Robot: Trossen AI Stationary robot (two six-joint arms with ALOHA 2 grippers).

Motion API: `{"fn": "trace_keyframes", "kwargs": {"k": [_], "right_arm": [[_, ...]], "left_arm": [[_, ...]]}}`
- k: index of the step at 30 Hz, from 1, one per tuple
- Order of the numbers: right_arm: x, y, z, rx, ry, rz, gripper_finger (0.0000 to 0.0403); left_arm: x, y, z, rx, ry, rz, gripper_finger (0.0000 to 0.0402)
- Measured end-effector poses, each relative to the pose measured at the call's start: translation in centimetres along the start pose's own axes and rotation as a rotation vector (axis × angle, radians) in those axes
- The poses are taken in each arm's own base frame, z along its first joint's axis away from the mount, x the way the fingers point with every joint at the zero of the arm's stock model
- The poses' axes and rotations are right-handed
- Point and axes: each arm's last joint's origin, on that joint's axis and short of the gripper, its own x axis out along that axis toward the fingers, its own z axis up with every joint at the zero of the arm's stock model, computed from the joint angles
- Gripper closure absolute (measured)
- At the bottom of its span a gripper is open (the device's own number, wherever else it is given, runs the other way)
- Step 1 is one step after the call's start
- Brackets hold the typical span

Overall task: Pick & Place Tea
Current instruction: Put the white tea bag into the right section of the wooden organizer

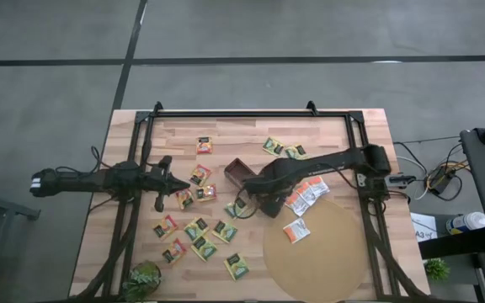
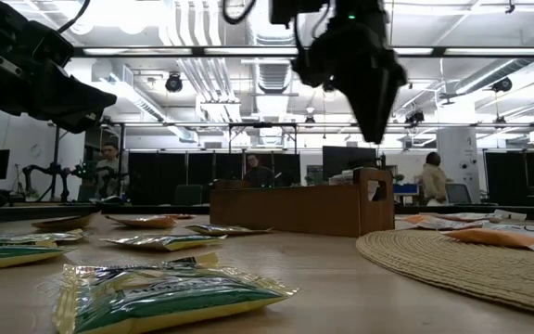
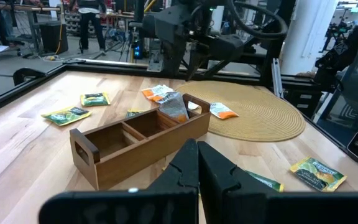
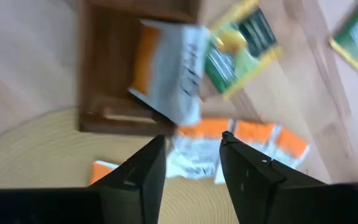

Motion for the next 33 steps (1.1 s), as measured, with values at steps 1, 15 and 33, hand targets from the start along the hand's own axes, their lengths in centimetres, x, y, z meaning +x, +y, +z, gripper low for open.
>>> {"fn": "trace_keyframes", "kwargs": {"k": [1,15,33], "right_arm": [[0.0,-0.3,-0.5,0.021,0.002,-0.001,0.0253],[1.5,-4.0,-6.5,0.247,-0.018,0.016,0.0252],[4.4,-7.7,-9.9,0.543,0.013,-0.033,0.0263]], "left_arm": [[0.0,0.0,0.0,0.000,0.000,0.000,0.0402],[0.0,0.0,0.0,0.000,0.000,0.000,0.0402],[0.0,0.0,0.0,0.000,0.000,0.000,0.0402]]}}
